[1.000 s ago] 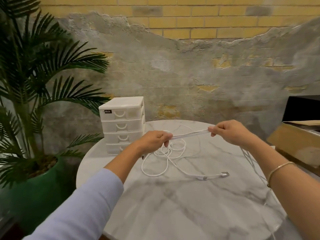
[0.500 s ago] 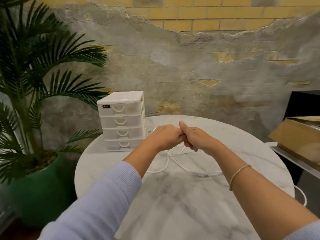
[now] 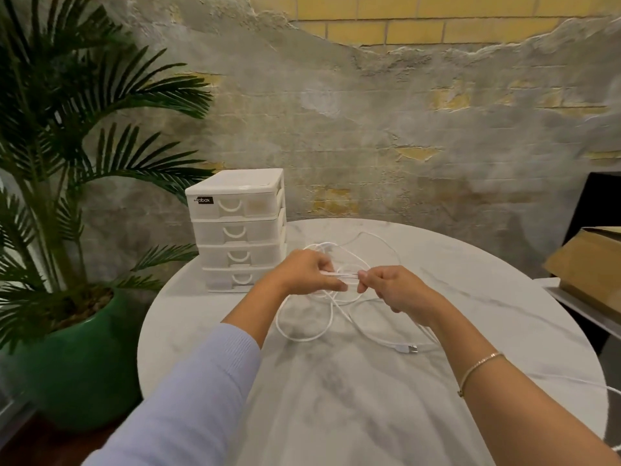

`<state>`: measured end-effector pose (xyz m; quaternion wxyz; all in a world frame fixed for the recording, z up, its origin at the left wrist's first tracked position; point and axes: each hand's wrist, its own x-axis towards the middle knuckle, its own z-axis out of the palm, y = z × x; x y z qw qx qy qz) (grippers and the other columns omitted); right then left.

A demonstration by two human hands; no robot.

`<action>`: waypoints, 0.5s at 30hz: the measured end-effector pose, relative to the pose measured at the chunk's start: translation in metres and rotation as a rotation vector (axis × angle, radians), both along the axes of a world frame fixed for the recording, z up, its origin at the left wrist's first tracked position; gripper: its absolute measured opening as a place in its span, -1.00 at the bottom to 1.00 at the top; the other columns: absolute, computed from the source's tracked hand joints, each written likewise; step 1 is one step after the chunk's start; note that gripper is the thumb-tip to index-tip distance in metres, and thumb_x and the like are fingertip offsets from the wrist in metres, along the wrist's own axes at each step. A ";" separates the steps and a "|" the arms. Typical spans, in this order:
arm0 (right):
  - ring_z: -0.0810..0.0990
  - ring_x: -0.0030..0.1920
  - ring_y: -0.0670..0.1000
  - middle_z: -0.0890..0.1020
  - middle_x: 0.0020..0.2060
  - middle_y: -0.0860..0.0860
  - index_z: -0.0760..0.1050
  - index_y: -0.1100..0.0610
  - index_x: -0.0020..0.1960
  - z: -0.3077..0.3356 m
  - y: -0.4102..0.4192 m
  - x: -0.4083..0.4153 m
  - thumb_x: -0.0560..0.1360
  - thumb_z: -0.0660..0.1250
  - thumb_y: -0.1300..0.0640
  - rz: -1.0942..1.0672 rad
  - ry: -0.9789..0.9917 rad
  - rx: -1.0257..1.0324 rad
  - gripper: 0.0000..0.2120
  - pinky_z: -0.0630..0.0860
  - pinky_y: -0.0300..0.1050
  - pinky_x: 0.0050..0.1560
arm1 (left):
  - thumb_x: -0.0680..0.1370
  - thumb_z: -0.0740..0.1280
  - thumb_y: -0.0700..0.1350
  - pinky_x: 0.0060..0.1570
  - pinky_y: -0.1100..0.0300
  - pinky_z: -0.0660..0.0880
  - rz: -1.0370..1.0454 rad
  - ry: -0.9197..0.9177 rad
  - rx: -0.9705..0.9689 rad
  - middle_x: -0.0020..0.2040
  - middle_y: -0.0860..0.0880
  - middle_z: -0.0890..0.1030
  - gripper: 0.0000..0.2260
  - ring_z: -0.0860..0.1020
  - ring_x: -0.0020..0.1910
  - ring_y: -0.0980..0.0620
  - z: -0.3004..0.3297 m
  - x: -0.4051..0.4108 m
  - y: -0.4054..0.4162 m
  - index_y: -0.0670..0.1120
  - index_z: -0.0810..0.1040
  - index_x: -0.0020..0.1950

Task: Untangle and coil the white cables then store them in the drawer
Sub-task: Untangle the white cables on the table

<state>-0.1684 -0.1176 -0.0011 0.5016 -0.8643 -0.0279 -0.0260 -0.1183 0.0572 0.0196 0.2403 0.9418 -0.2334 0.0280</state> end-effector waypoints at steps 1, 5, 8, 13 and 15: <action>0.16 -0.52 -0.08 0.25 -0.51 -0.05 0.54 0.06 -0.30 -0.002 0.000 0.001 0.57 0.23 -0.03 -0.002 -0.009 -0.007 -0.68 0.12 -0.30 -0.53 | 0.38 0.50 0.00 -0.34 0.28 0.37 0.007 0.080 -0.103 -0.32 0.04 0.53 -0.79 0.48 -0.30 0.12 -0.003 0.001 0.001 -0.03 0.50 -0.28; 0.21 -0.50 -0.10 0.29 -0.50 -0.08 0.53 0.07 -0.25 -0.007 0.000 0.007 0.59 0.20 -0.01 -0.040 -0.064 -0.020 -0.70 0.18 -0.32 -0.49 | 0.41 0.45 -0.33 -0.38 0.28 0.54 0.025 0.460 -0.818 -0.29 -0.04 0.56 -0.77 0.54 -0.41 0.10 -0.014 0.002 -0.003 -0.06 0.48 -0.13; 0.29 -0.43 -0.10 0.36 -0.46 -0.07 0.52 0.07 -0.23 -0.010 -0.001 0.011 0.59 0.19 0.00 -0.057 -0.112 -0.094 -0.72 0.22 -0.27 -0.41 | 0.49 0.36 -0.31 -0.39 0.32 0.57 0.043 0.623 -1.280 -0.29 -0.04 0.54 -0.87 0.56 -0.46 0.15 -0.025 0.004 -0.010 -0.09 0.49 -0.10; 0.41 -0.31 -0.11 0.43 -0.41 -0.17 0.52 0.02 -0.15 -0.021 0.008 0.019 0.61 0.15 -0.01 -0.036 -0.143 -0.354 -0.75 0.27 -0.38 -0.32 | 0.56 0.27 0.06 -0.34 0.22 0.47 0.260 0.682 -1.584 -0.42 -0.03 0.49 -0.68 0.47 -0.42 0.07 -0.040 0.012 -0.028 -0.12 0.45 -0.28; 0.42 -0.21 -0.08 0.43 -0.37 -0.21 0.53 0.02 -0.09 -0.024 0.010 0.020 0.62 0.11 0.00 -0.018 -0.120 -0.377 -0.74 0.28 -0.34 -0.29 | 0.58 0.24 0.08 -0.40 0.25 0.41 0.317 0.632 -1.583 -0.49 0.01 0.49 -0.62 0.44 -0.46 0.09 -0.043 0.016 -0.031 -0.10 0.39 -0.36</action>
